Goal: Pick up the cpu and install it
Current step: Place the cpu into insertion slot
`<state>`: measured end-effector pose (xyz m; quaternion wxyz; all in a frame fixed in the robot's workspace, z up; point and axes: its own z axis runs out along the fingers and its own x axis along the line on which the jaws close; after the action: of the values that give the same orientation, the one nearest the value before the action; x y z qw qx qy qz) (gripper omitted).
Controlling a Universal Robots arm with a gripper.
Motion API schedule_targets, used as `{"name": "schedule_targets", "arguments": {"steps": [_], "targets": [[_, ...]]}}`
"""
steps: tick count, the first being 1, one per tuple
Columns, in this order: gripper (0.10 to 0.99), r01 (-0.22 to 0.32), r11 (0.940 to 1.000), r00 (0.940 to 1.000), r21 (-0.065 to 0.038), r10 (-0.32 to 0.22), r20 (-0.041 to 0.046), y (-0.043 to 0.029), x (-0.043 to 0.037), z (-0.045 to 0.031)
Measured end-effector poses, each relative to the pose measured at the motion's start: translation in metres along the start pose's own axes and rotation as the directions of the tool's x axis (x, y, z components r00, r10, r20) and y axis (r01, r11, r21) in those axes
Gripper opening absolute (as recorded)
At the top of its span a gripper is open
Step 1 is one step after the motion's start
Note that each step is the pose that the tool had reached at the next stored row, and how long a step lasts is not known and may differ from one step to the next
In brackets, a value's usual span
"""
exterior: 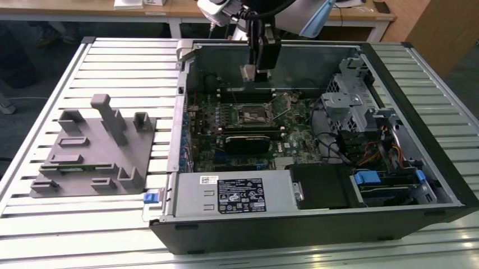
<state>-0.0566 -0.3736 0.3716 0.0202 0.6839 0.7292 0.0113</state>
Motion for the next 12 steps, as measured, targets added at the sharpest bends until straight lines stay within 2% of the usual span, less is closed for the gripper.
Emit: {"name": "schedule_targets", "arguments": {"steps": [6, 12], "targets": [[0.533, -0.057, 0.9984, 0.9984, 0.001, 0.057, 0.0025, -0.0011, 0.0011, 0.0005], [0.533, -0.110, 0.9939, 0.9939, 0.001, 0.110, 0.0049, -0.0023, 0.0022, 0.0009]]}}
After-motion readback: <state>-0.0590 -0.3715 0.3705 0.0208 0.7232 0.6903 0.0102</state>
